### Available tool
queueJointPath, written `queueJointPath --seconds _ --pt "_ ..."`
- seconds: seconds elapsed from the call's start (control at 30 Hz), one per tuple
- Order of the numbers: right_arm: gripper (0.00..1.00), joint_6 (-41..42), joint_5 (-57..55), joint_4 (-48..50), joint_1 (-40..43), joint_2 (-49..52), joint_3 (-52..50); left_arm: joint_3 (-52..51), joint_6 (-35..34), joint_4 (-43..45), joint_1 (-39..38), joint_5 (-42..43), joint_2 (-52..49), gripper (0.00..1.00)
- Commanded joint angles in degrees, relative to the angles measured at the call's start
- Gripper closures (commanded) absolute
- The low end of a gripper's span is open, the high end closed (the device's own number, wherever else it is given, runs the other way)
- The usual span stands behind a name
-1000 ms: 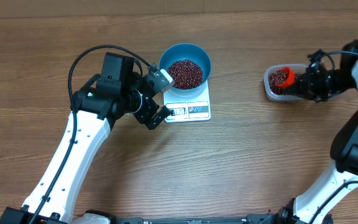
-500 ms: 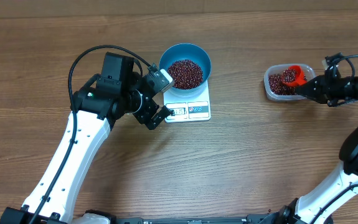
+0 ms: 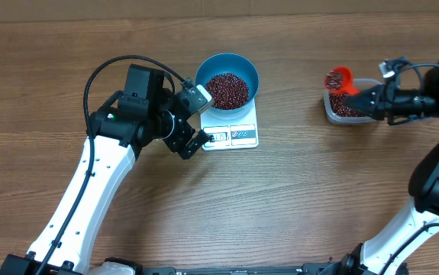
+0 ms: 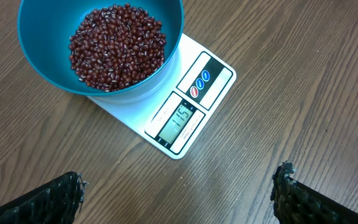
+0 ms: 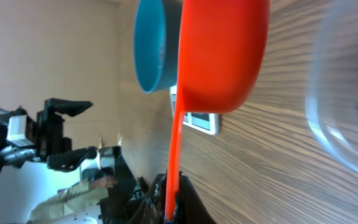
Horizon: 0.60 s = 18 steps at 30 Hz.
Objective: Scoop item into bowl and weigh 150g on scale
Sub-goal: 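Dip the red scoop into the bean tub and lift it, then carry the filled scoop left over the blue bowl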
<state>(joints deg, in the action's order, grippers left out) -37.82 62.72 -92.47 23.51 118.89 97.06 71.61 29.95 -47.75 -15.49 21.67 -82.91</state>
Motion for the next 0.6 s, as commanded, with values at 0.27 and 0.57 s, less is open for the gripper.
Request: queueJointPath --seconds 0.27,0.57 --pt "0.96 -1.2 7.7 0.4 -9.8 0.6 1.1 -0.3 -0.8 0.0 0.1 0.2 -0.2 0.01" --pt "0.96 4.1 7.0 1.0 -18.0 0.6 7.9 -0.3 -0.8 0.0 0.1 0.2 -0.2 0.00"
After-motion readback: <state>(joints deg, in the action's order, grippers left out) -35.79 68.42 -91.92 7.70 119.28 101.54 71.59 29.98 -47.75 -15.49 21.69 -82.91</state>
